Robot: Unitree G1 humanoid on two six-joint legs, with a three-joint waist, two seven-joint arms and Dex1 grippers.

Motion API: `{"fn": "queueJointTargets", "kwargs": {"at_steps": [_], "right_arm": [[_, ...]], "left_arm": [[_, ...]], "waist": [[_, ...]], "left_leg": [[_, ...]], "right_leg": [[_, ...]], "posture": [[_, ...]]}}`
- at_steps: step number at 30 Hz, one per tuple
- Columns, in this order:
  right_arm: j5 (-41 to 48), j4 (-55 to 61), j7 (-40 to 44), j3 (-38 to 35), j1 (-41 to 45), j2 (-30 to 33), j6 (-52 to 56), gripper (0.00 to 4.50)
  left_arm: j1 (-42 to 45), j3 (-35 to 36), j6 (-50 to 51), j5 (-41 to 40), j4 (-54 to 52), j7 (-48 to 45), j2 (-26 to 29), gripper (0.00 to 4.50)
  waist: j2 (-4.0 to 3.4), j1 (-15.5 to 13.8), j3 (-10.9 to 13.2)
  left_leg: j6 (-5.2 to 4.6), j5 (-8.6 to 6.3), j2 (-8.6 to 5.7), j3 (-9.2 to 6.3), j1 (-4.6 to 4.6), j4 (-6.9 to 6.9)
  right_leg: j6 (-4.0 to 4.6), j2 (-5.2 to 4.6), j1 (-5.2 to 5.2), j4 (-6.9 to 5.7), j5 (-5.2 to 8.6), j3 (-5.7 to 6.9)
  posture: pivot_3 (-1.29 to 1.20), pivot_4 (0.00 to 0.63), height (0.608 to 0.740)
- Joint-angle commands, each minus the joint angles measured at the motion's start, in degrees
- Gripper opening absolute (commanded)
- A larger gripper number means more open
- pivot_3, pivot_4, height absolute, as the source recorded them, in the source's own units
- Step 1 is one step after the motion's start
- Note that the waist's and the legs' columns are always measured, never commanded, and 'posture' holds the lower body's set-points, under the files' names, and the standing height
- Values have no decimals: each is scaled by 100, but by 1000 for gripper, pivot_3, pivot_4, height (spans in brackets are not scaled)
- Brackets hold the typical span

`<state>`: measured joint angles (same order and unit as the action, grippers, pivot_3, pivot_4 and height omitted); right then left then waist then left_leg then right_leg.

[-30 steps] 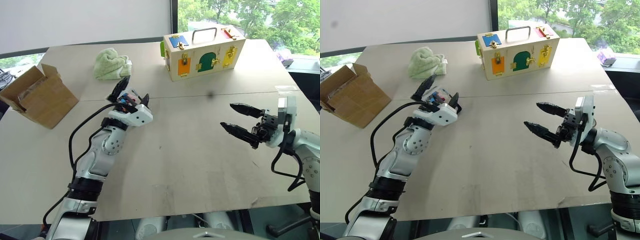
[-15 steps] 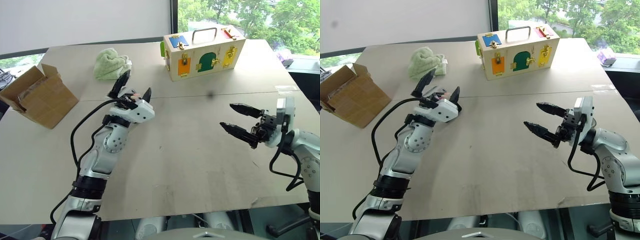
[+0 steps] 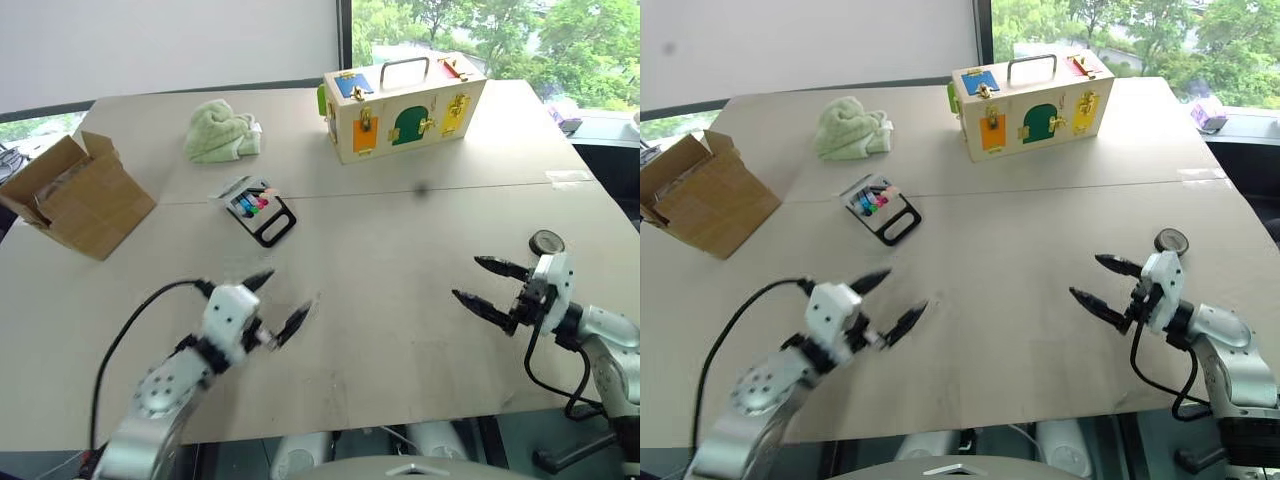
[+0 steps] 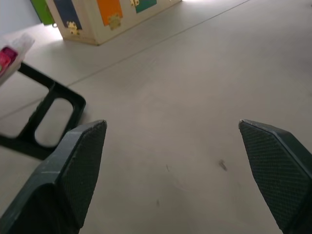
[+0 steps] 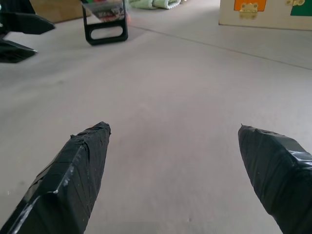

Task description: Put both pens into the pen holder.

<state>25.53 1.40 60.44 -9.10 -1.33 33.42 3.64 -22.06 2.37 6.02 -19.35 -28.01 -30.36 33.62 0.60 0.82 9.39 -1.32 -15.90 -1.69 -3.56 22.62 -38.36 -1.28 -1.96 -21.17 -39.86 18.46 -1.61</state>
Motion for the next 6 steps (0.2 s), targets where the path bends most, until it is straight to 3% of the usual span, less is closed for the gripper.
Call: {"fn": "queueJointTargets", "kwargs": {"at_steps": [1,6], "right_arm": [[-335,-333,218,127,-142,52,-626,4500],[-388,-567,191,159,-248,-61,-924,4500]], "left_arm": [[-397,256,246,-170,-397,-158,77,4453],[-453,335,193,10,-274,-200,19,4453]], "waist": [[-1,-17,0],[-3,-41,-1]], "left_leg": [[0,0,-1,0,0,-1],[0,0,-1,-13,-19,-4]], "right_leg": [[0,0,1,-1,0,2],[0,0,29,1,0,15]], "posture": [[0,150,740],[0,150,740]]}}
